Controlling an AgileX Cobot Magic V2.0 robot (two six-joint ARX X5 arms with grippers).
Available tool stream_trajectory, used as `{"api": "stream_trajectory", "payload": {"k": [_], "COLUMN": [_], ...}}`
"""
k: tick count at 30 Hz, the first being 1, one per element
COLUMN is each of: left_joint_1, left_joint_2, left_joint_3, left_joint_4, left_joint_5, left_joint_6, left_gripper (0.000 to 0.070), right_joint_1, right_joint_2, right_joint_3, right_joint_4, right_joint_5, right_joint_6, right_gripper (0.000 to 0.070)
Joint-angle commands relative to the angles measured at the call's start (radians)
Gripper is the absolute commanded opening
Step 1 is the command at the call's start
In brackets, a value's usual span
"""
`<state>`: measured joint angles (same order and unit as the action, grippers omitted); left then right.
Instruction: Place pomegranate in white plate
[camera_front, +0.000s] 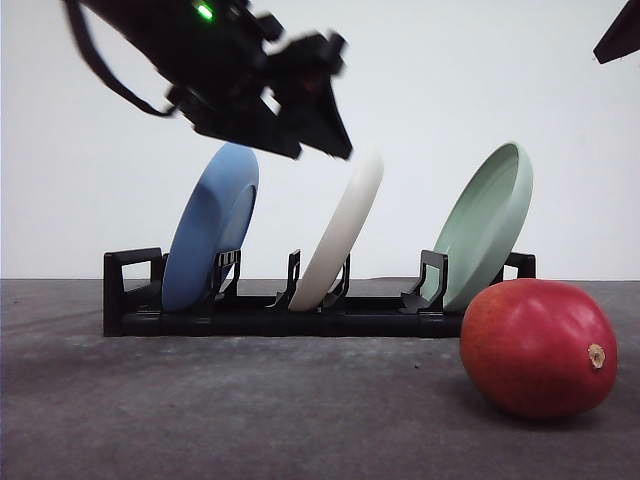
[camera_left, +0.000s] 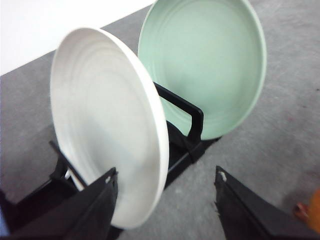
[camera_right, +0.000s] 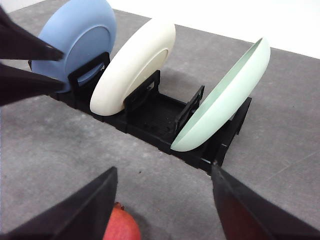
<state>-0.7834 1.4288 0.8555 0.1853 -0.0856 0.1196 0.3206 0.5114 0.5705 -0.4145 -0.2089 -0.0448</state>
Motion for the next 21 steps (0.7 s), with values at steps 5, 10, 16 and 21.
{"api": "stream_trajectory", "payload": {"k": [5,10,16,21], "left_joint_1": [-0.011,-0.010,-0.008,-0.008], "left_joint_2": [0.137,0.227,0.314,0.326], "left_joint_3": [0.098,0.156,0.204,0.206], "left_joint_4": [0.024,0.025,0.027,0.034], "left_joint_5": [-0.024,-0.032,-0.065,-0.065], "left_joint_6": [0.021,0.029,0.029,0.029], "left_gripper": [0.0365,0.0363,0.0353,0.0341], "right_joint_1": [0.005,0.005,0.005,0.005], "right_joint_2": [0.003,0.003,0.003,0.003], "right_joint_3": [0.019,0.019,0.019,0.019], "right_joint_4": [0.008,0.004,0.001,0.001], "right_joint_5": [0.002,0.004,0.005,0.004], "right_joint_6": [0.011,0.011,0.011,0.011], "right_gripper": [0.0382,0.0382,0.0382,0.0382]}}
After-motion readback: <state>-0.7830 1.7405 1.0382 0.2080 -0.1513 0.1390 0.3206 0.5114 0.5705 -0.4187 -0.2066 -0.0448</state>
